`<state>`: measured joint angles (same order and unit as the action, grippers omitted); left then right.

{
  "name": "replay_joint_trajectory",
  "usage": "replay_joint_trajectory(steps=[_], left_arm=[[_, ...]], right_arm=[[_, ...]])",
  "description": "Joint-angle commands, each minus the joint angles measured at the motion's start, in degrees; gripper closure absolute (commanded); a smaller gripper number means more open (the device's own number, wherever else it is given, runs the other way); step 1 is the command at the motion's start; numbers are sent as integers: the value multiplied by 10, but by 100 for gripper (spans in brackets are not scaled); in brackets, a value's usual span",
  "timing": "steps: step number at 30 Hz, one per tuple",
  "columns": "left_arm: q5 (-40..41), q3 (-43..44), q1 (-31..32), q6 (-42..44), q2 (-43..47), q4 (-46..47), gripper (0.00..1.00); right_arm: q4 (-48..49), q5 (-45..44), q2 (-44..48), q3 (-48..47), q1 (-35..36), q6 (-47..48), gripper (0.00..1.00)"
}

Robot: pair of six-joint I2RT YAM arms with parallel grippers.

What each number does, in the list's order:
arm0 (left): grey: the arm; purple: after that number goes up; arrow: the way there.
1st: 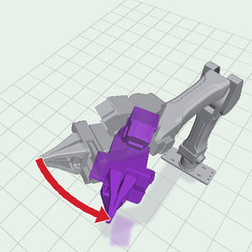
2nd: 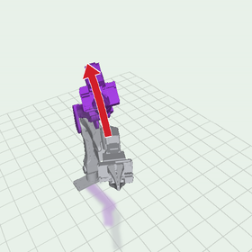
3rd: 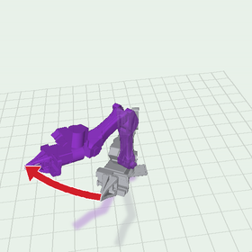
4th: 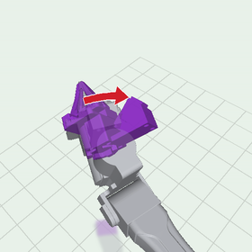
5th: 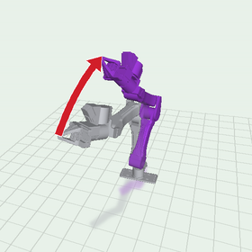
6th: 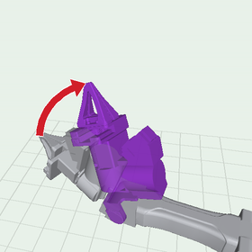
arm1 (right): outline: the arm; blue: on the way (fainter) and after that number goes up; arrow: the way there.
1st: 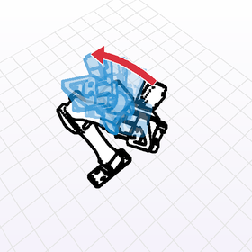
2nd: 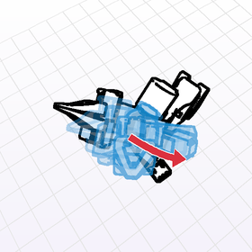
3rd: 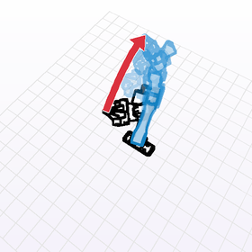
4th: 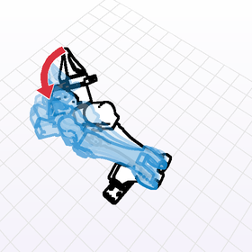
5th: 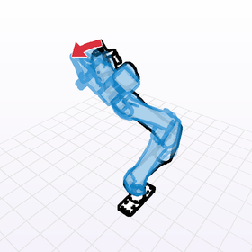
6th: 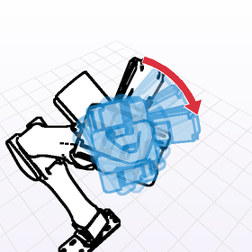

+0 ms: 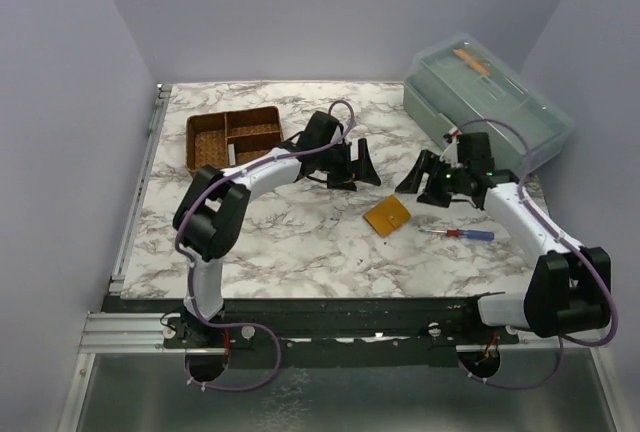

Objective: Put the credit cards into the card holder
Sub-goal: Open the card holder at the center of the board.

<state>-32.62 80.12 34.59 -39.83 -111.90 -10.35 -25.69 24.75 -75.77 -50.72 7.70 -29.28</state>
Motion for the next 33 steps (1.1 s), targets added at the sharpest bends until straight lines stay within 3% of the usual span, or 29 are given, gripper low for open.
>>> replay_joint_trajectory(steps=[1,3,8,11,16,23,29,31,33], left_arm=[[8,27,11,-2,-50,-40,13],[14,29,15,8,-67,-44,18],[3,40,28,36,-99,-54,25],[-13,50,40,48,-116,-55,27],[-45,54,43,45,-128,-54,30],[-118,32,43,-2,-124,-2,54],[-135,0,43,-54,-110,69,83],[-106,-7,43,-54,-99,69,96],[-68,-15,46,-46,-84,67,100]], right_arm=[[99,-36,-14,60,26,-96,37],[106,-62,-18,80,26,-120,46],[126,-90,-4,130,26,-146,53],[163,-73,-14,159,26,-158,54],[229,-43,-60,177,26,-167,70],[330,43,-125,195,26,-177,81],[305,17,-128,188,26,-139,80],[251,-31,-111,172,27,-109,74],[195,-91,-82,156,37,-86,64]])
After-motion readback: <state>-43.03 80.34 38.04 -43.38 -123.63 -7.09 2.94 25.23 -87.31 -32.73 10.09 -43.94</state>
